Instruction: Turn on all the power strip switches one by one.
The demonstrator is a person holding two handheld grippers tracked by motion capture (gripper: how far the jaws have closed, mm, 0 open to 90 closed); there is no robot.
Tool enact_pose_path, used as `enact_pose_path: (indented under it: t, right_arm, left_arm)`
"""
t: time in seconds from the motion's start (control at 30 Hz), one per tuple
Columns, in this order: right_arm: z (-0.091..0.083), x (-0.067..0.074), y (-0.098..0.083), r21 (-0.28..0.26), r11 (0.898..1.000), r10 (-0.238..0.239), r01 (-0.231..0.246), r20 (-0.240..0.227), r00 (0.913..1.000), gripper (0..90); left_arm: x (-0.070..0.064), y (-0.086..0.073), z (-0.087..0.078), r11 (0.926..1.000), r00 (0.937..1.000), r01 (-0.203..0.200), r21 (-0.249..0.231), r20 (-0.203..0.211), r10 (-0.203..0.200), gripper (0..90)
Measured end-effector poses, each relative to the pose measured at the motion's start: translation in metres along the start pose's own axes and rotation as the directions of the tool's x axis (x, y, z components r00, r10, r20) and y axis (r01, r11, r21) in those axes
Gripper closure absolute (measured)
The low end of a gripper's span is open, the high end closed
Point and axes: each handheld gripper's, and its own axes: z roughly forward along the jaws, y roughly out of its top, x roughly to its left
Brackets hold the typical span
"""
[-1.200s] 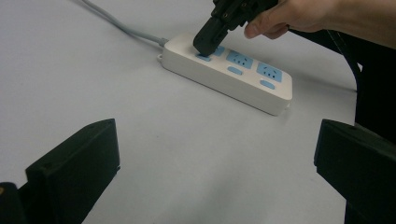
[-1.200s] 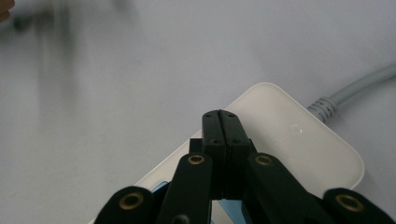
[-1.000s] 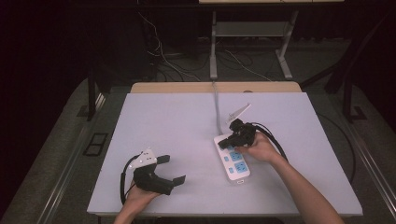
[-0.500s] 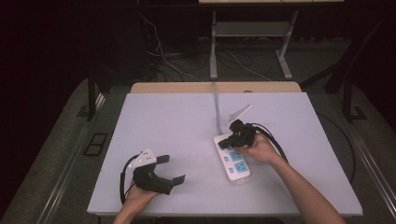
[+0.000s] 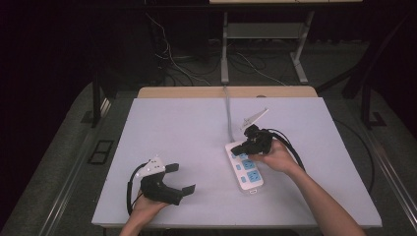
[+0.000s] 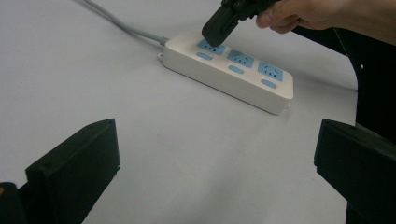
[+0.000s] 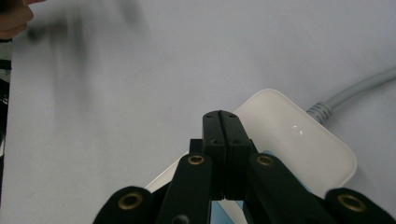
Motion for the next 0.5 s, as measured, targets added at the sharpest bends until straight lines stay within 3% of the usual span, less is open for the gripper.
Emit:
enact_pose_path:
  t: [0.33, 0.43, 0.5]
  right_arm:
    - [-0.023, 0.001, -0.003, -0.04, 0.999, 0.014, -0.013, 0.02, 0.9997, 89.3]
    - [-0.031, 0.0, -0.006, -0.064, 0.997, 0.037, -0.036, 0.027, 0.9989, 76.5]
    - [-0.035, 0.0, -0.009, -0.073, 0.996, 0.048, -0.044, 0.056, 0.9973, 66.7]
  left_arm:
    - [0.0, 0.0, 0.0, 1.0, 1.0, 0.0, 0.0, -0.001, 0.0, 0.0]
    - [-0.001, 0.0, 0.001, 1.0, 1.0, -0.001, 0.001, -0.002, 0.001, 0.0]
    - [-0.001, 0.0, 0.001, 1.0, 1.0, -0.002, 0.002, -0.002, 0.002, 0.0]
